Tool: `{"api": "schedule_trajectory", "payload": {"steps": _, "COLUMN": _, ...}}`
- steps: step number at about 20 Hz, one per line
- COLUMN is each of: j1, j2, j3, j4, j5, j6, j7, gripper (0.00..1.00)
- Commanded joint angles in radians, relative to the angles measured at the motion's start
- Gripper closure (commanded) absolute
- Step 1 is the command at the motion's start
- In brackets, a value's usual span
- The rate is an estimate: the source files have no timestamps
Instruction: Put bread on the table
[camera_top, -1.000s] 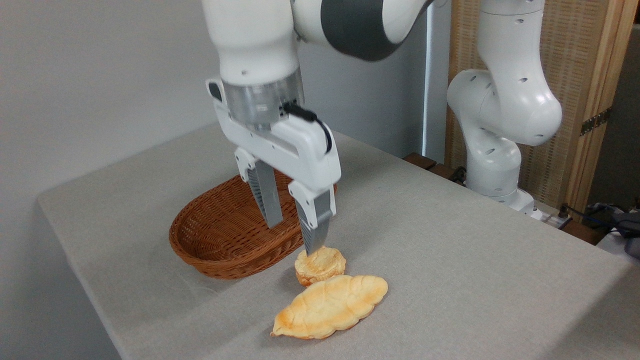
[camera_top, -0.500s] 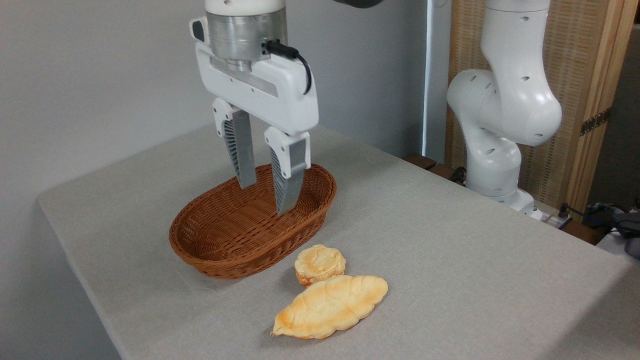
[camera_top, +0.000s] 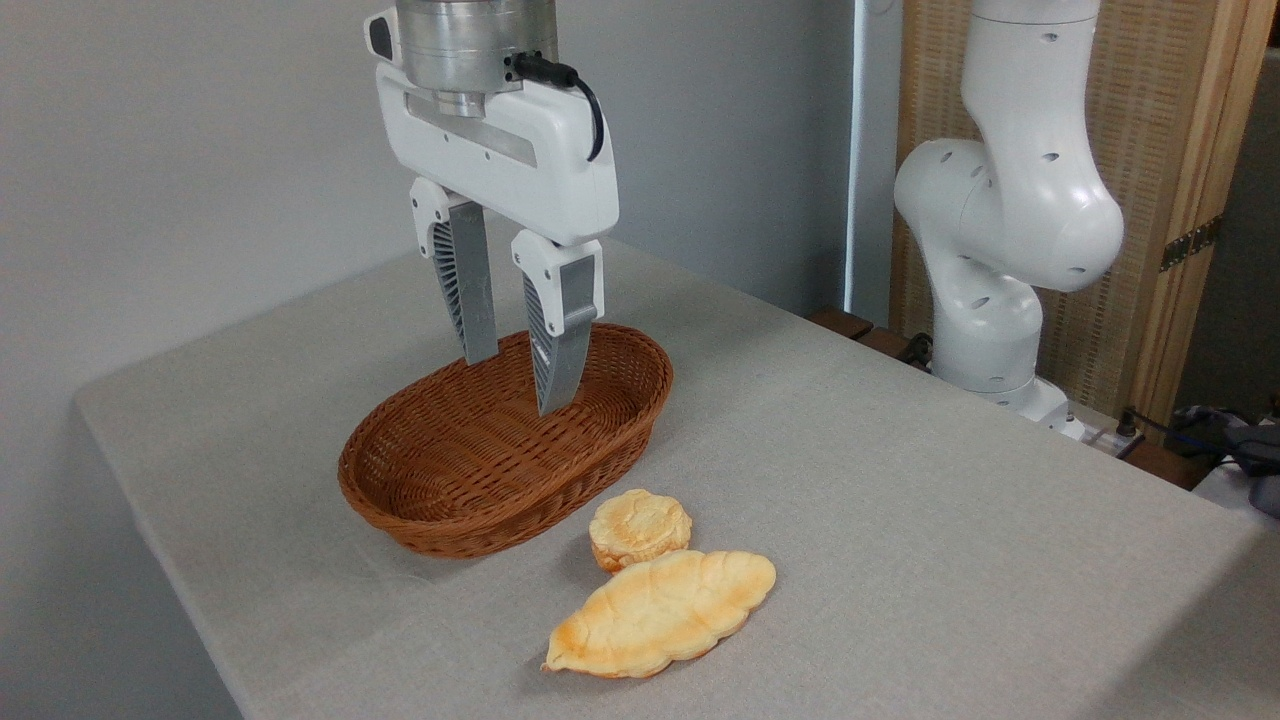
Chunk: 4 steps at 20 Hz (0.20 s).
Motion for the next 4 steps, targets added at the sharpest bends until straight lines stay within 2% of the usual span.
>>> {"api": "schedule_trajectory", "payload": {"steps": 1, "j1": 0.0, "j2": 0.005, "j3": 0.003, "j4": 0.017, "j5": 0.003, "j6": -0.02, "j7": -0.012, "gripper": 0.0}}
{"api": "schedule_trajectory", "payload": {"steps": 4, "j1": -0.002, "j2": 0.004, "j3": 0.003, "j4": 0.017, "j5": 0.003, "j6": -0.022, "j7": -0.012, "gripper": 0.0}}
